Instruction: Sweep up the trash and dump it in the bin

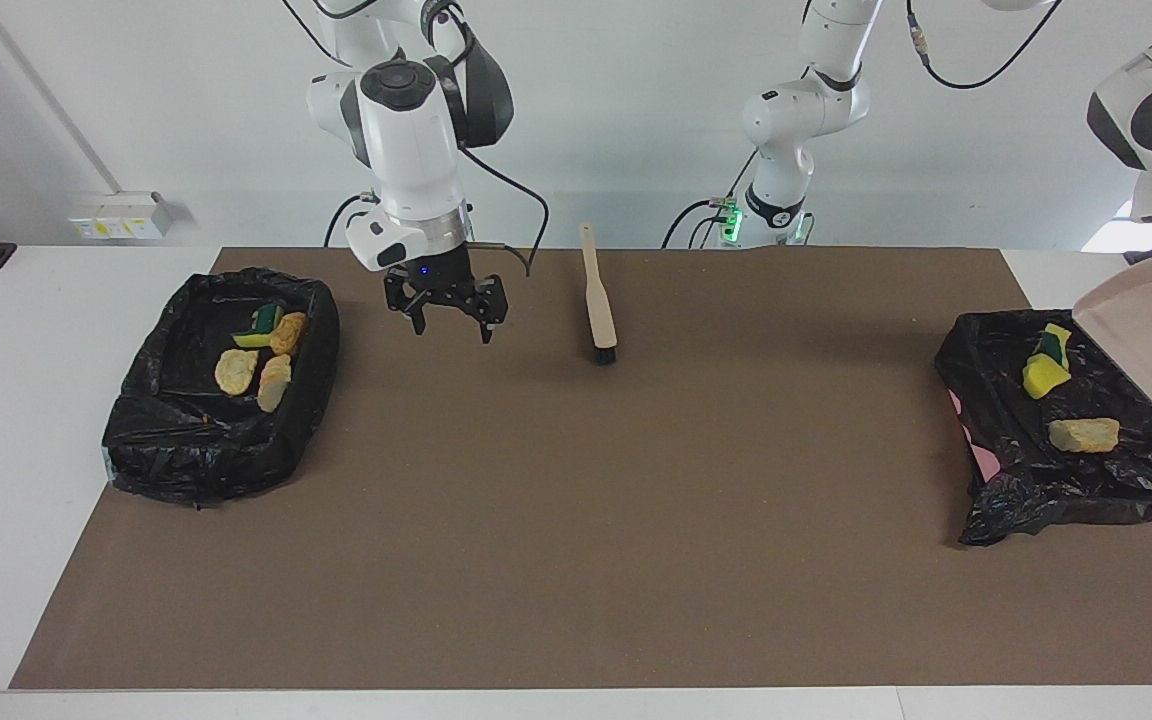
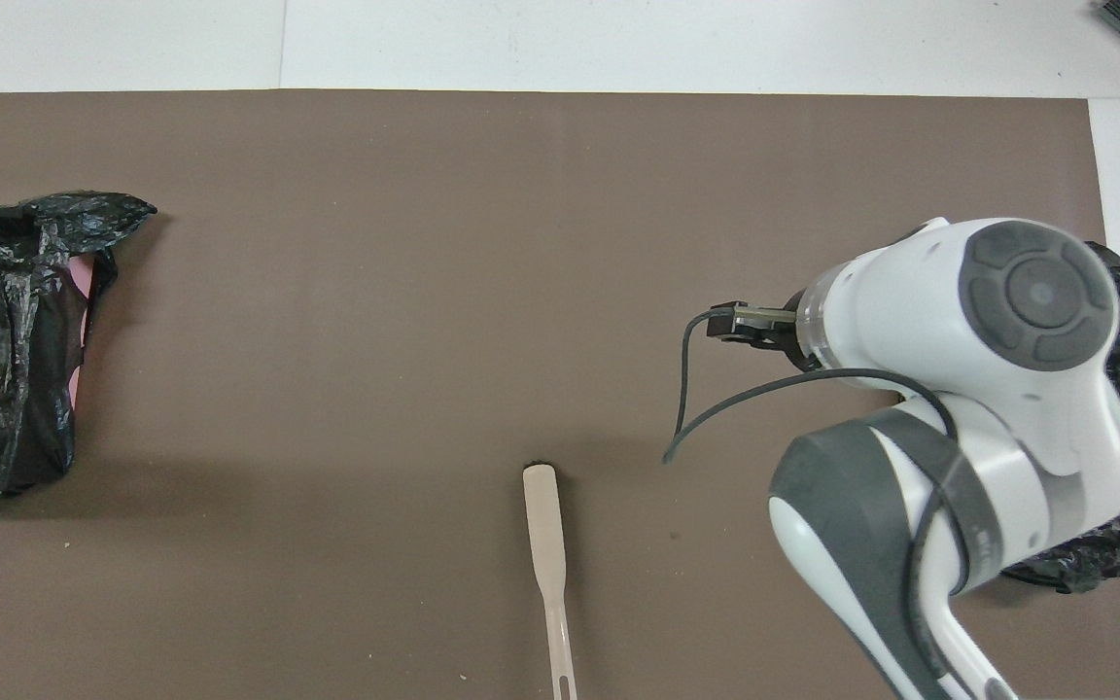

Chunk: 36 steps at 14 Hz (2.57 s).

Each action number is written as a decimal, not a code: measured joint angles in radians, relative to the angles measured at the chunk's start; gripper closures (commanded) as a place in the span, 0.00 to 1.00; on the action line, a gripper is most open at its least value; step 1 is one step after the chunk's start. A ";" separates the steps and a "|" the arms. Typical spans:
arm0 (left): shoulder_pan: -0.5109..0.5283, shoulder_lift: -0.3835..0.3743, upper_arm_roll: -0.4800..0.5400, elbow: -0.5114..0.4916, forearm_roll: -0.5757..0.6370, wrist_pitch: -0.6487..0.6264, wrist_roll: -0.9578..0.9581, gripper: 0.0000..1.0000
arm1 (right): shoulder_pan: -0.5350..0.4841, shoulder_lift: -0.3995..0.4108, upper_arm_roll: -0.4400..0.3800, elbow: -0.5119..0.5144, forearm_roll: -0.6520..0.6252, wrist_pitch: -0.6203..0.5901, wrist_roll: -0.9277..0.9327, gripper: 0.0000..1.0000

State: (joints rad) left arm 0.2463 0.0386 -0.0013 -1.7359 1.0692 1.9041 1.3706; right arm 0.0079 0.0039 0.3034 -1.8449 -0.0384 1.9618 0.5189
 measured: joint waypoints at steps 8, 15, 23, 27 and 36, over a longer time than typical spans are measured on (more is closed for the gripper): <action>-0.205 -0.004 -0.011 0.003 -0.267 -0.237 -0.423 1.00 | 0.013 -0.078 -0.282 0.174 -0.005 -0.279 -0.360 0.00; -0.280 -0.006 -0.018 0.003 -0.761 -0.274 -0.941 1.00 | 0.017 -0.130 -0.340 0.276 -0.005 -0.475 -0.410 0.00; -0.312 -0.015 -0.217 0.004 -1.045 -0.273 -1.447 1.00 | 0.029 -0.115 -0.341 0.275 -0.005 -0.482 -0.410 0.00; -0.431 0.005 -0.231 0.001 -1.072 -0.217 -1.591 1.00 | 0.026 -0.115 -0.348 0.275 -0.005 -0.485 -0.410 0.00; -0.665 0.287 -0.232 0.076 -1.075 0.023 -1.909 1.00 | 0.040 -0.115 -0.357 0.275 -0.004 -0.485 -0.410 0.00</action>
State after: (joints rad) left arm -0.4185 0.3260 -0.2332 -1.6604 -0.0053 1.9276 -0.5385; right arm 0.0477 -0.1109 -0.0532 -1.5696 -0.0428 1.4769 0.1084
